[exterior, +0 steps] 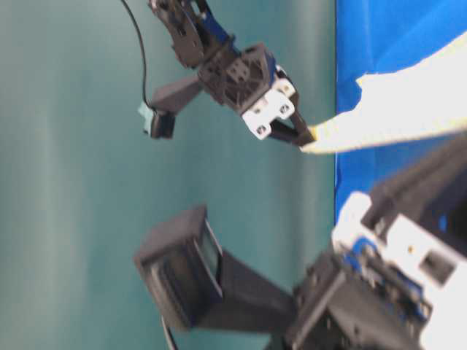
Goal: Fold the yellow towel.
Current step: 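Lay the strip down vertically and open both grippers, then move both grippers to the strip's far end and grasp its corners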
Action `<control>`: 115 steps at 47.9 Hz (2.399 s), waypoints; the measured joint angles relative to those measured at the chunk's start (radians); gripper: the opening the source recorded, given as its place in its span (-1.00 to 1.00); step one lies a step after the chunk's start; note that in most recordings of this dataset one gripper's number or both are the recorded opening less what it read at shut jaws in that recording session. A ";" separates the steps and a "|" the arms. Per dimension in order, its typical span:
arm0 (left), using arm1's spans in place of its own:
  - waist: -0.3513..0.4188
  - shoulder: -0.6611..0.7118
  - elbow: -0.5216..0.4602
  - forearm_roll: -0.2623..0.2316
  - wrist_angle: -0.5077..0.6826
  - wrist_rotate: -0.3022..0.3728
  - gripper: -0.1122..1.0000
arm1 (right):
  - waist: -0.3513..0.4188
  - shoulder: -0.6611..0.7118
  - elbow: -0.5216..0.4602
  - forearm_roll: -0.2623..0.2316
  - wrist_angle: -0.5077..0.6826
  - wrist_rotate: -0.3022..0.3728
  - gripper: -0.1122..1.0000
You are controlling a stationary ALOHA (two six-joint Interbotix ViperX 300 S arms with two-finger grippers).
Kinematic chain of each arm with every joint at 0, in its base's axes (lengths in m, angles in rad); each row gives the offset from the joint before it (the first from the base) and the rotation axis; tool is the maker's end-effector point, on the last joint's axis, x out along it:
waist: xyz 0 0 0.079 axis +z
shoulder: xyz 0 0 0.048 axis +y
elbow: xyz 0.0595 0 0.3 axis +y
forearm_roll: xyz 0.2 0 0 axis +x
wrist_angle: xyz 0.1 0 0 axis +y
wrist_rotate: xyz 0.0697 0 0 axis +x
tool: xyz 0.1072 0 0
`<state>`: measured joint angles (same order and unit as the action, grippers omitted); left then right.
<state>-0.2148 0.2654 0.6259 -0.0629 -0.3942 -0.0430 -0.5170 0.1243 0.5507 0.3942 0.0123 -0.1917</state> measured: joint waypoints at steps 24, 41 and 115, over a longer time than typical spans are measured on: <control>-0.034 -0.061 0.083 0.000 0.002 -0.061 -0.70 | 0.064 0.110 -0.107 -0.003 -0.002 0.000 -0.74; -0.034 -0.061 0.077 0.000 0.003 -0.063 0.14 | 0.098 0.114 -0.110 -0.032 -0.002 -0.002 -0.73; 0.443 -0.364 0.118 0.008 0.224 0.103 0.56 | 0.129 -0.299 0.262 -0.034 -0.104 0.018 0.56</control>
<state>0.2286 -0.0982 0.7440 -0.0552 -0.1703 0.0598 -0.3881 -0.1749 0.8130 0.3605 -0.0920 -0.1733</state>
